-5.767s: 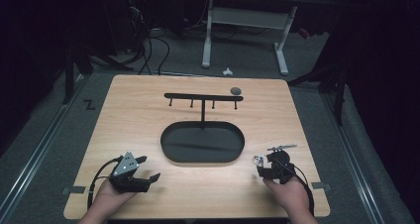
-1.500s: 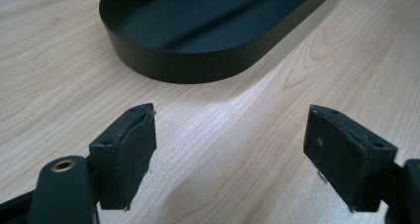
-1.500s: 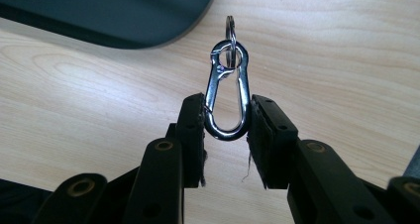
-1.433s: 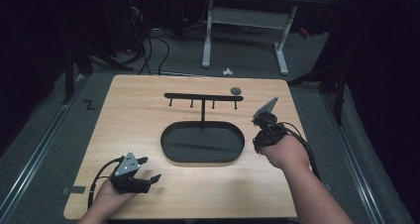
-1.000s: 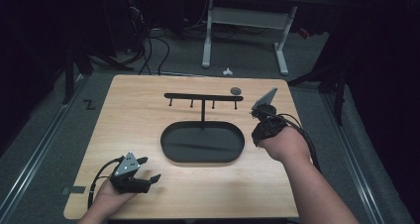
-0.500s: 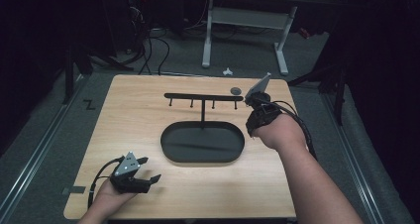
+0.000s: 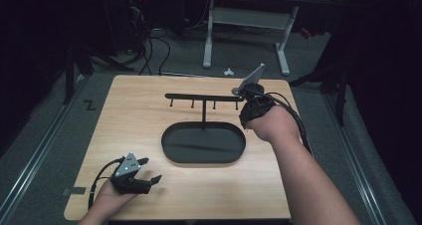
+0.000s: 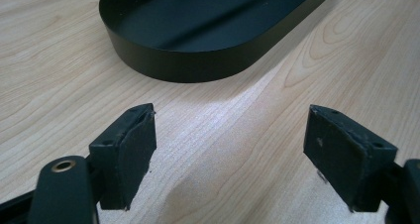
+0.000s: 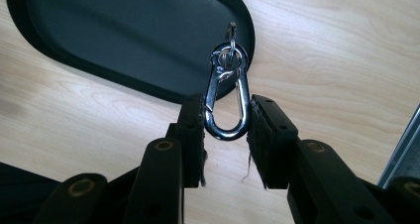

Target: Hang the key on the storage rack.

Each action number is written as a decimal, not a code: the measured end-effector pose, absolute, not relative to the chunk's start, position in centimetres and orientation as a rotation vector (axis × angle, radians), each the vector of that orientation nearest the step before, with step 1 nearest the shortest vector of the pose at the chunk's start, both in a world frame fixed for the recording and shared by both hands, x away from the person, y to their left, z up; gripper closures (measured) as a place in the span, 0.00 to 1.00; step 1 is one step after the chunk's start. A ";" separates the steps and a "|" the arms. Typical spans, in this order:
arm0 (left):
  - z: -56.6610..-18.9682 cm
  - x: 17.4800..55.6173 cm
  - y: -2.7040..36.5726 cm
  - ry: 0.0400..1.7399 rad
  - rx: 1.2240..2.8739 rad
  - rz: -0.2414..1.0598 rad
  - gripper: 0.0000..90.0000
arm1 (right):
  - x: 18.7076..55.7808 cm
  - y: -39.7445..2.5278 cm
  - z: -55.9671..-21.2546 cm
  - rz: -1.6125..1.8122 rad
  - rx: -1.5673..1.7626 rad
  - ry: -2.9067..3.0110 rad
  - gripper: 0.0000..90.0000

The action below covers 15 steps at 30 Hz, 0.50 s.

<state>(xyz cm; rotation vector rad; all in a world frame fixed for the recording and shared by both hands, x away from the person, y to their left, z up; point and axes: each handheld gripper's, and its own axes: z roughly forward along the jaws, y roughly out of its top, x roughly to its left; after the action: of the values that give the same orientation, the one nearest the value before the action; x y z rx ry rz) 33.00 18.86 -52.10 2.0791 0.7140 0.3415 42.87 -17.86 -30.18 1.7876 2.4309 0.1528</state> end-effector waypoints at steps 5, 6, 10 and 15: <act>-52.1 33.0 18.9 0.714 2.078 0.341 0.23 | 43.1 -17.0 -29.7 0.160 1.766 2.437 0.75; -52.1 33.0 18.9 0.715 2.077 0.341 0.23 | 43.2 -16.9 -29.6 0.159 1.763 2.442 0.75; -52.1 33.0 18.9 0.713 2.078 0.341 0.23 | 43.4 -16.5 -29.9 0.153 1.755 2.449 0.75; -52.0 33.0 19.0 0.715 2.080 0.340 0.23 | 43.5 -15.9 -29.6 0.162 1.757 2.454 0.75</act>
<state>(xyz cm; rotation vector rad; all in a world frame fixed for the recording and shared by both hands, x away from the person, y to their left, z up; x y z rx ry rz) 33.02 18.96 -52.04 2.0796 0.7149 0.3401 43.52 -15.93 -29.59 1.7574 2.4541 0.1618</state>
